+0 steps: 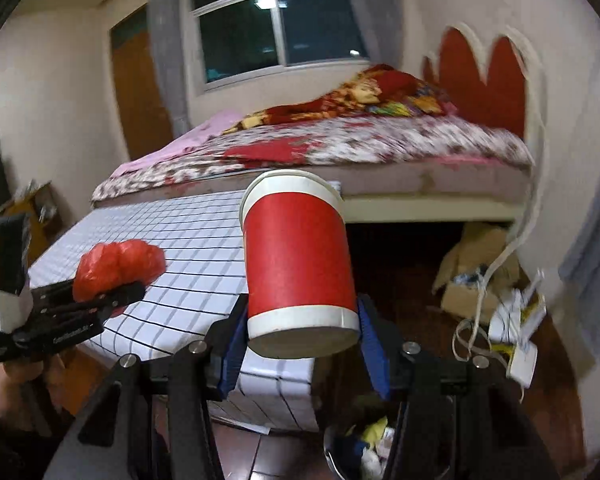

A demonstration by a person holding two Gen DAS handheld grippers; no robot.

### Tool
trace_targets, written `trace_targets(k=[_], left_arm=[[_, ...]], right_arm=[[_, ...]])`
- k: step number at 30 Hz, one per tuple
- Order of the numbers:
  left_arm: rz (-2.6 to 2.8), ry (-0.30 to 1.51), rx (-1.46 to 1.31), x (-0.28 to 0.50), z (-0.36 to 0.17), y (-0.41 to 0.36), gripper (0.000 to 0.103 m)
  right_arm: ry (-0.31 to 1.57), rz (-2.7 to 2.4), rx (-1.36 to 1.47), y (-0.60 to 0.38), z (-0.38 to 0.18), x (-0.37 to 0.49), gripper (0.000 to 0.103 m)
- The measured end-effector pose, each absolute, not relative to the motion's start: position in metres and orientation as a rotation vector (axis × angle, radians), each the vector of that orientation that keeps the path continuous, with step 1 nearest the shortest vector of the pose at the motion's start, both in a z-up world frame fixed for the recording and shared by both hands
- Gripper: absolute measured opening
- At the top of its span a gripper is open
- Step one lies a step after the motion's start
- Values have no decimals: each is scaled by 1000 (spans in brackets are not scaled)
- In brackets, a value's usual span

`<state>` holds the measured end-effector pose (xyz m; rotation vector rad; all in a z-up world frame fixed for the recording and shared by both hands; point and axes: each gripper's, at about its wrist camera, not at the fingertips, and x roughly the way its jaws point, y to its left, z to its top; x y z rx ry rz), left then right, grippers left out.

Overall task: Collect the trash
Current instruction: 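Carry the red bag and red-white cup with both tools over the bin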

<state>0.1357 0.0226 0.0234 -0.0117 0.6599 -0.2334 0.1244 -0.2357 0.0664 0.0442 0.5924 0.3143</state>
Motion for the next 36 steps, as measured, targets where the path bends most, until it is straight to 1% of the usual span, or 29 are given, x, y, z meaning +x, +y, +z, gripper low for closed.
trace_targets(k=[9,17,36], left_arm=[[-342,686,23,129,12,-40,32],[-430,725,56,118,-4,-94,32],[-488,777,47,108,-41,-155,32]], right_arm=[[596,222,53,-289,61,106,54],[647,159,85,-328,38,90,54],[777,71,101,-376,-17,73,54]])
